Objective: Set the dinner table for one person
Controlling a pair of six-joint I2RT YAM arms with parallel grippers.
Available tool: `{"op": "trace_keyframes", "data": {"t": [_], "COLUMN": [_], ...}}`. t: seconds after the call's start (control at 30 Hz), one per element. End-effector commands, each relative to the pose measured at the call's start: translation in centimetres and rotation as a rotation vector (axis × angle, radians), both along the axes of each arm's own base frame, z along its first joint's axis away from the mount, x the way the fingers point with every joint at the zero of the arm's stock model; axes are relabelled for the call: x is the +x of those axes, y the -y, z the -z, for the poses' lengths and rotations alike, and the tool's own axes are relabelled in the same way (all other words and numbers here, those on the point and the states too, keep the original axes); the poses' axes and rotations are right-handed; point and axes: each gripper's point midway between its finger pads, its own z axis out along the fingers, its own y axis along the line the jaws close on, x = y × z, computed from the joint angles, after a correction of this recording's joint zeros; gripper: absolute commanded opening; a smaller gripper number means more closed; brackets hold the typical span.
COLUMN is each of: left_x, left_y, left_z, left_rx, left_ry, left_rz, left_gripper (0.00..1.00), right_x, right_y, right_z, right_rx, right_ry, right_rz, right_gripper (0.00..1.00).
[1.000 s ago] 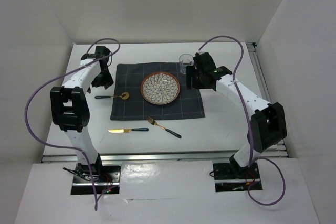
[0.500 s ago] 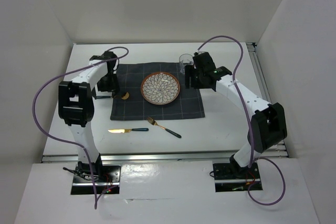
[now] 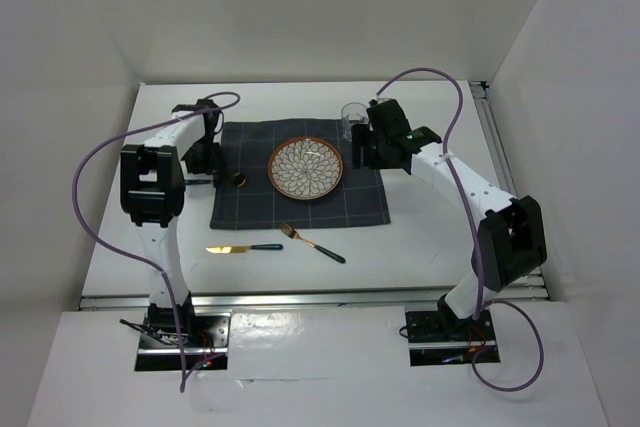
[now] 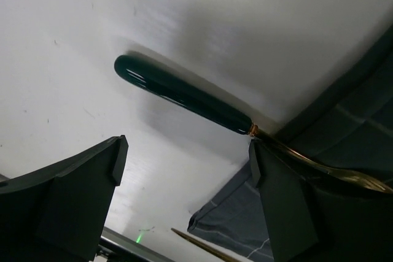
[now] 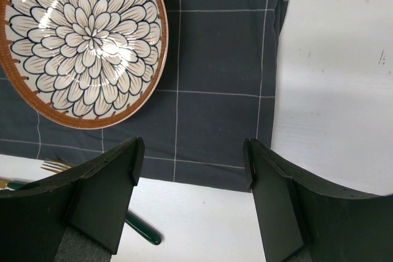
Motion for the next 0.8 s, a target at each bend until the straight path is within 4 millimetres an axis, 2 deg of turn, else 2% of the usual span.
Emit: {"op": "trace_keyframes", "data": {"t": [0.0, 0.07, 0.1, 0.27, 0.43, 0.53, 0.6, 0.67, 0.7, 0.77], "left_x": [1.9, 2.3, 3.2, 4.2, 6.0, 6.6, 7.3, 8.1, 8.4, 9.9], "left_y": [-0.3, -0.2, -0.2, -0.8, 0.2, 0.6, 1.4, 1.8, 1.8, 1.9], "left_z": [-0.1, 0.9, 0.8, 0.6, -1.5, -3.7, -4.7, -5.2, -4.5, -4.5], "left_rx": [-0.023, -0.035, -0.035, -0.023, -0.081, -0.105, -0.147, -0.17, -0.172, -0.177], "left_ry": [0.029, 0.004, 0.02, 0.023, 0.121, 0.187, 0.235, 0.272, 0.263, 0.292], "left_rz": [-0.034, -0.023, -0.014, -0.013, -0.005, -0.011, -0.011, -0.015, -0.027, -0.049], "left_gripper": [1.0, 1.0, 1.0, 1.0, 1.0, 0.99, 0.94, 0.92, 0.91, 0.91], "right_x": [0.8, 0.7, 0.7, 0.7, 0.8, 1.1, 1.2, 1.3, 1.3, 1.8], "right_y": [-0.6, -0.4, -0.4, -0.2, -0.6, -0.8, -0.9, -0.9, -0.9, -1.1], "right_z": [-2.0, -1.5, -1.5, -1.0, -0.6, -0.9, -0.1, -0.5, 0.0, -0.5], "right_rx": [0.024, 0.009, 0.009, -0.006, -0.011, -0.012, -0.022, -0.02, -0.025, -0.025], "right_ry": [0.065, 0.051, 0.051, 0.037, 0.028, 0.038, 0.02, 0.023, 0.013, 0.026], "right_rz": [0.003, 0.009, 0.009, 0.015, 0.006, -0.001, -0.001, -0.001, -0.001, -0.008], "right_gripper": [0.77, 0.77, 0.77, 0.77, 0.77, 0.77, 0.77, 0.77, 0.77, 0.77]}}
